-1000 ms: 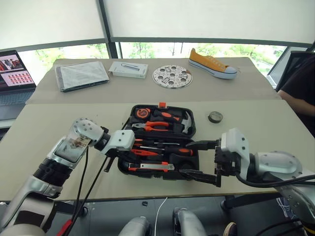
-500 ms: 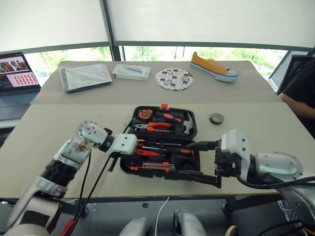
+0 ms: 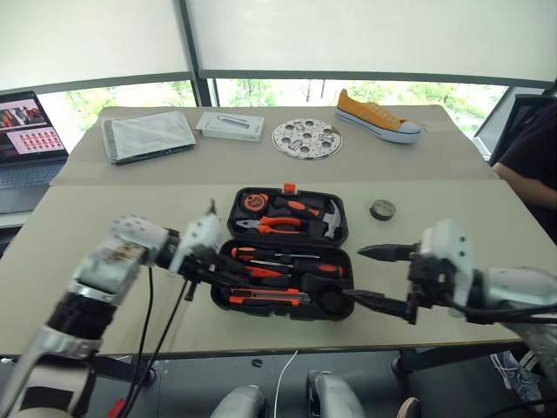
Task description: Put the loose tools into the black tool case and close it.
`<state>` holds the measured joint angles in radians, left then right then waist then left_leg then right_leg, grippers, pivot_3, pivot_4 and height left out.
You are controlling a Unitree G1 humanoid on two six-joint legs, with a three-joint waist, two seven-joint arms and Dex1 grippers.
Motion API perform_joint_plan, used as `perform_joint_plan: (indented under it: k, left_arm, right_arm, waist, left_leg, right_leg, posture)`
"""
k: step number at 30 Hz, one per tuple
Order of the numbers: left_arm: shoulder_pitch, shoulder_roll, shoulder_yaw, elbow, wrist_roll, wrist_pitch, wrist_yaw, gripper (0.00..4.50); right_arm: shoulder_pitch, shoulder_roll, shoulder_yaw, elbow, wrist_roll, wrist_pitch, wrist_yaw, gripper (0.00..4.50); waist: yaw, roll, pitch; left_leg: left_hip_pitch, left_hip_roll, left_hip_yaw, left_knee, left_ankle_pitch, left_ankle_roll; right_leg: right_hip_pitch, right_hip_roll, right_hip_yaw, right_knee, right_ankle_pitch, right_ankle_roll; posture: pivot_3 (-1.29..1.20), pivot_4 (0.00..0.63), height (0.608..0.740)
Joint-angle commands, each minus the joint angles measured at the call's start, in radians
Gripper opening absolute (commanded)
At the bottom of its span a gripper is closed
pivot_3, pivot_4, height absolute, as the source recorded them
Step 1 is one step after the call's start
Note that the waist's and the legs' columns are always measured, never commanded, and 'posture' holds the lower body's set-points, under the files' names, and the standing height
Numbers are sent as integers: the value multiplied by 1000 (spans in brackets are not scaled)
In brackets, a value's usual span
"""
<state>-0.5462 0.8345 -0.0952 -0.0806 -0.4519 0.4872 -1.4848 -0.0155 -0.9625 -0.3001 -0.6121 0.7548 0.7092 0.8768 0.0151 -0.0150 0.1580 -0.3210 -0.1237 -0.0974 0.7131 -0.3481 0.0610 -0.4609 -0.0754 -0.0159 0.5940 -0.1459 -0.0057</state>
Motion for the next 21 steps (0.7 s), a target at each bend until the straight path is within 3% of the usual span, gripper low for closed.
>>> perform_joint_plan:
  k: [1, 6, 13, 21]
  left_arm:
    - [15, 8, 136, -79, -113, 90, 81, 2558]
    - [8, -4, 164, -124, -165, 151, 143, 4356]
    - [2, -10, 143, -175, -170, 161, 195, 4443]
    - [27, -12, 134, -212, -156, 140, 246, 4443]
  right_arm:
    - [-10, -51, -80, 138, -66, -53, 48, 4500]
    - [-227, -45, 90, 432, -235, -154, 58, 4500]
    - [-645, 117, 387, 919, -542, -290, 25, 4500]
    - [-906, 268, 515, 1404, -754, -468, -26, 4500]
  waist:
    - [-2, 0, 0]
    - [-7, 0, 0]
    - [-22, 0, 0]
    - [-26, 0, 1]
  left_leg:
    - [0, 0, 0, 0, 0, 0]
    - [2, 0, 1, 0, 0, -1]
    - [1, 1, 3, -1, 1, -1]
    - [-5, 0, 2, -1, 1, -1]
  right_leg:
    - [0, 0, 0, 0, 0, 0]
    - [2, 0, 2, 0, 0, 0]
    - [0, -1, 4, 1, 0, -1]
    - [-6, -2, 3, 1, 0, -2]
  posture:
    - [0, 150, 737]
    - [0, 150, 737]
    - [0, 150, 737]
    - [0, 150, 737]
